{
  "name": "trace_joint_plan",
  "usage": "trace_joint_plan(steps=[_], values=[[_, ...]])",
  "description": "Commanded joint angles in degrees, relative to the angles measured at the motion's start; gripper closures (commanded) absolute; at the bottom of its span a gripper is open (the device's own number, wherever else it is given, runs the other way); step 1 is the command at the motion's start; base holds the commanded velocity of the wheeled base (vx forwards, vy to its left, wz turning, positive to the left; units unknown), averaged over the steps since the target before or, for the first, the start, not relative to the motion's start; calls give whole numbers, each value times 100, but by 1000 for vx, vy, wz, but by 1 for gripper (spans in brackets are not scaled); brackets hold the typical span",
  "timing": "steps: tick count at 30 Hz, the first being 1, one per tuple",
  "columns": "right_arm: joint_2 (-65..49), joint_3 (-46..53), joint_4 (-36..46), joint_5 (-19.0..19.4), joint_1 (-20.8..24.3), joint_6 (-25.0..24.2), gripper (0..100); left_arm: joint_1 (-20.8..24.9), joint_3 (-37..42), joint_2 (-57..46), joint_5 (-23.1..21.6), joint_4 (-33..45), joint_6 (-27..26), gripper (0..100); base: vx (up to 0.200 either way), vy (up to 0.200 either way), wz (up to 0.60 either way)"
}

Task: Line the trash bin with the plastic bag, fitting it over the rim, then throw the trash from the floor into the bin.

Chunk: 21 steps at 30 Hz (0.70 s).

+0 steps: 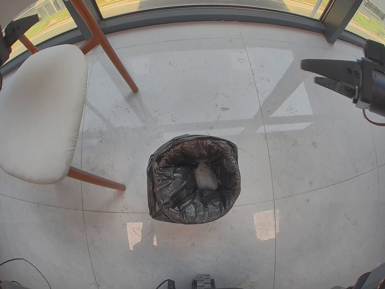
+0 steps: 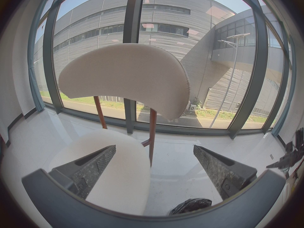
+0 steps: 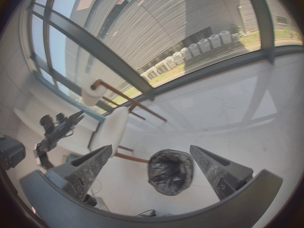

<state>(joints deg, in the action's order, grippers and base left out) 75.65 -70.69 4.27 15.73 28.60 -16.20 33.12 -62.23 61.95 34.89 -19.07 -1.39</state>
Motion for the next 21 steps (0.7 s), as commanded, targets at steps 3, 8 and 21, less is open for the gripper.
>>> trace_joint_plan(steps=[3,8,21], values=[[-1853,803,496,-1168,-680,-32,0,1,1257,-1502,528,360,69,0,0,0,0],[-3022,1752,514,-1845,-926,73,0,-7,2356,-2565,1530,386,69,0,0,0,0],[-5403,4354,514,-2487,-2825,100,0,-87,3007,-3673,2663,553,332,0,0,0,0]])
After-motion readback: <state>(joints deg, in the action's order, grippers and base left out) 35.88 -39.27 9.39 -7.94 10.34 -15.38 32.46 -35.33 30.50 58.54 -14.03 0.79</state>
